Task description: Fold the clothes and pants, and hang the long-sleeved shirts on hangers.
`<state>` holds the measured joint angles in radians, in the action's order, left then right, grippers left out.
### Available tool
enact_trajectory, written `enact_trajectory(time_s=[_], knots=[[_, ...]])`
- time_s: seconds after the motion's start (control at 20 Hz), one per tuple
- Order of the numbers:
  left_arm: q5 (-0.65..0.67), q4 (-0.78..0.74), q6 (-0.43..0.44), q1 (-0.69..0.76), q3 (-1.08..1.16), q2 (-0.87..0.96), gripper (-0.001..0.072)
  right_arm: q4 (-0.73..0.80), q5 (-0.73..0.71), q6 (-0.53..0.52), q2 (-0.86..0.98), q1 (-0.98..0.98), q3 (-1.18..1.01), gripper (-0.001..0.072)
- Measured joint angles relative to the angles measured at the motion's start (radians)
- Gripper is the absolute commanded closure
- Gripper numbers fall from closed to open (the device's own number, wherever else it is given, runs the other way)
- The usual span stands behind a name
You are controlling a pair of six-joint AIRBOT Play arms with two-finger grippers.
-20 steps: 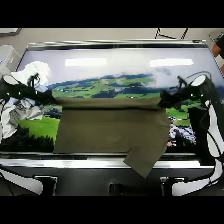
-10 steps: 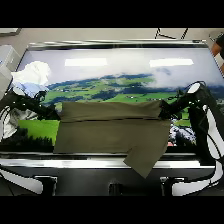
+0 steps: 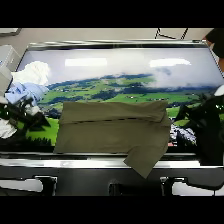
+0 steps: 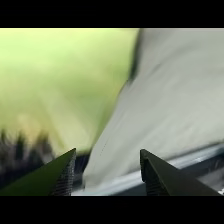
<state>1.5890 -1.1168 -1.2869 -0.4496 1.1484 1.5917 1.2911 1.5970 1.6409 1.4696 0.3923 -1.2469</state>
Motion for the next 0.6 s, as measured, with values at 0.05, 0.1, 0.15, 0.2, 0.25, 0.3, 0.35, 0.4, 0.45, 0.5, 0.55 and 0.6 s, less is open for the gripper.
enact_trajectory(time_s=[0.05,0.1,0.15,0.2,0.25,0.3,0.35,0.4,0.45,0.5,0.55,0.6], knots=[[-0.019,-0.002,0.017,-0.02,-0.085,-0.038,0.0351,0.011,-0.002,-0.01,-0.033,0.011,0.047,0.0174],[-0.04,-0.008,0.034,-0.035,-0.16,-0.069,0.0348,0.021,-0.002,-0.017,-0.061,0.019,0.09,0.0175],[-0.063,-0.008,0.055,-0.048,-0.234,-0.099,0.0327,0.027,-0.009,-0.021,-0.088,0.026,0.13,0.0176],[-0.082,-0.006,0.074,-0.057,-0.297,-0.122,0.0322,0.032,-0.013,-0.026,-0.106,0.03,0.162,0.0176],[-0.098,0.0,0.088,-0.062,-0.344,-0.136,0.0322,0.036,-0.015,-0.03,-0.121,0.033,0.187,0.0176],[-0.114,0.008,0.103,-0.067,-0.382,-0.147,0.0322,0.037,-0.016,-0.033,-0.131,0.035,0.204,0.0176],[-0.124,0.019,0.112,-0.07,-0.414,-0.155,0.0323,0.038,-0.015,-0.035,-0.138,0.037,0.217,0.0176],[-0.129,0.036,0.121,-0.073,-0.438,-0.162,0.0323,0.038,-0.014,-0.037,-0.143,0.038,0.225,0.0176],[-0.136,0.046,0.126,-0.074,-0.458,-0.166,0.0324,0.038,-0.01,-0.037,-0.147,0.039,0.232,0.0176],[-0.148,0.06,0.132,-0.075,-0.476,-0.169,0.0324,0.038,-0.008,-0.04,-0.15,0.039,0.237,0.0176],[-0.154,0.076,0.134,-0.074,-0.491,-0.171,0.0333,0.038,-0.008,-0.04,-0.151,0.04,0.24,0.0177],[-0.161,0.088,0.136,-0.07,-0.506,-0.173,0.0414,0.038,-0.007,-0.04,-0.153,0.04,0.242,0.0177]])
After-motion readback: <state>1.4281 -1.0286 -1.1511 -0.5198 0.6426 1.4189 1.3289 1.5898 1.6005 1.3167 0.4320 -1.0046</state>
